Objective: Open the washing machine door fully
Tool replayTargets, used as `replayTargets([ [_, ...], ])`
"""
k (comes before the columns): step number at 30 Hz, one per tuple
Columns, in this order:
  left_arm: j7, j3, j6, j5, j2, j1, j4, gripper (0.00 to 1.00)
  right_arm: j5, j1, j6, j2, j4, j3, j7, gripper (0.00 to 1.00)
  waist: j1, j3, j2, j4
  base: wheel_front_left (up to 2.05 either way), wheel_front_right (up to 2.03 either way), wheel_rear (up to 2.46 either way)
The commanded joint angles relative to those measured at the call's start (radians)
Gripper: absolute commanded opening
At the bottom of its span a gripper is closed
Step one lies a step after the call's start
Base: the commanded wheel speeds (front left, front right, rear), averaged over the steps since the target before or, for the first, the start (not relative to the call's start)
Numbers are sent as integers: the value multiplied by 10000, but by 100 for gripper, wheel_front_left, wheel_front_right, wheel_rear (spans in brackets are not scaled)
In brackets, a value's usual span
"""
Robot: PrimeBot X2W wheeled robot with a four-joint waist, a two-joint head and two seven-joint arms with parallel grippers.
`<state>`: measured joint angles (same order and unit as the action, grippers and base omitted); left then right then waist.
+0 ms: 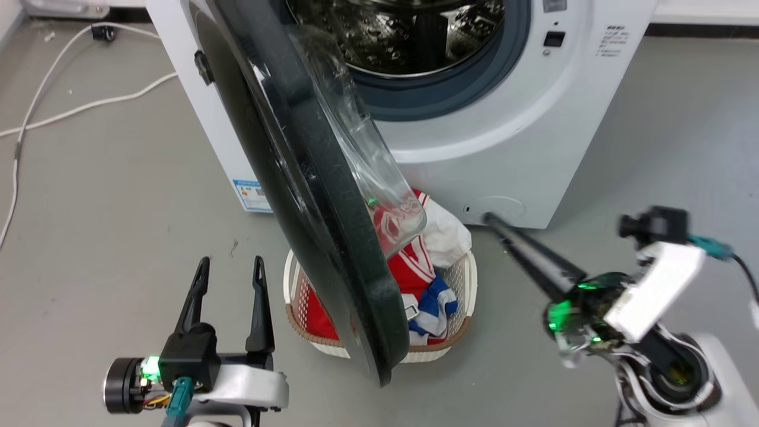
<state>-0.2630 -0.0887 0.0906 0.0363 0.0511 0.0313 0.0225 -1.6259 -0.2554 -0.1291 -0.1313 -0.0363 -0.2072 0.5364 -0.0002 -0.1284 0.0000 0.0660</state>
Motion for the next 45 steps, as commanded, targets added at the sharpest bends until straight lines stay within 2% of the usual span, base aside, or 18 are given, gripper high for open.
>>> replayTargets([
  [1,-28,46,2,-83,-10,-173,-2,100,170,296,-29,53,-240,295,-389,0,2,192,0,-90,0,0,0],
  [6,-28,106,-26,-58,-10,-457,42,100,678,1125,-29,264,-875,1284,-1903,0,2,594,0,-177,0,0,0],
  [10,-28,155,-41,-53,-12,-660,12,100,1874,1733,-29,220,-1326,1793,-3409,0,2,811,0,-229,0,0,0],
  [14,-28,218,-86,-95,-10,-802,-26,100,5188,2230,-27,-494,-1303,1502,-5769,0,2,944,0,-270,0,0,0],
  [15,-28,261,-95,-119,-10,-874,-24,100,6722,2450,-27,-728,-1054,1132,-7023,0,2,1003,0,-283,0,0,0],
  [17,-28,290,-105,-137,-12,-917,-17,100,8211,2573,-24,-892,-751,1025,-7733,0,2,1065,0,-297,0,0,0],
  [20,-28,307,-121,-159,-10,-970,-31,100,10328,2741,-16,-666,-467,1188,-7994,0,2,1136,0,-309,0,0,0],
  [24,-28,306,-143,-179,-10,-1024,-63,100,12978,2981,-15,34,-723,1776,-8005,0,2,1144,0,-291,0,0,0],
  [27,-28,279,-154,-181,-10,-1037,-70,100,14500,3482,-13,609,-644,2062,-8011,0,2,1168,0,-229,0,0,0],
  [28,-28,275,-154,-183,-10,-1038,-71,100,14546,3547,-15,663,-586,2146,-8011,0,2,1171,0,-219,0,0,0],
  [29,-28,256,-161,-187,-7,-1016,-54,100,14721,3770,-15,785,-300,2216,-8014,16,2,1183,0,-180,0,0,0],
  [30,-28,248,-161,-185,-9,-1012,-47,100,14682,3841,-13,788,-188,2301,-8013,38,2,1189,0,-169,0,0,0],
  [31,-28,244,-155,-185,-10,-1012,-39,100,14730,3892,-15,804,-71,2339,-8013,90,2,1197,0,-159,0,0,0],
  [32,-28,245,-142,-184,-12,-1018,-38,100,14701,3910,-15,812,-17,2432,-8013,100,2,1206,0,-154,0,0,0],
  [45,-28,260,-63,-181,-10,-1133,4,100,14422,4111,-15,820,219,2747,-8014,100,2,1295,0,-177,0,0,0],
])
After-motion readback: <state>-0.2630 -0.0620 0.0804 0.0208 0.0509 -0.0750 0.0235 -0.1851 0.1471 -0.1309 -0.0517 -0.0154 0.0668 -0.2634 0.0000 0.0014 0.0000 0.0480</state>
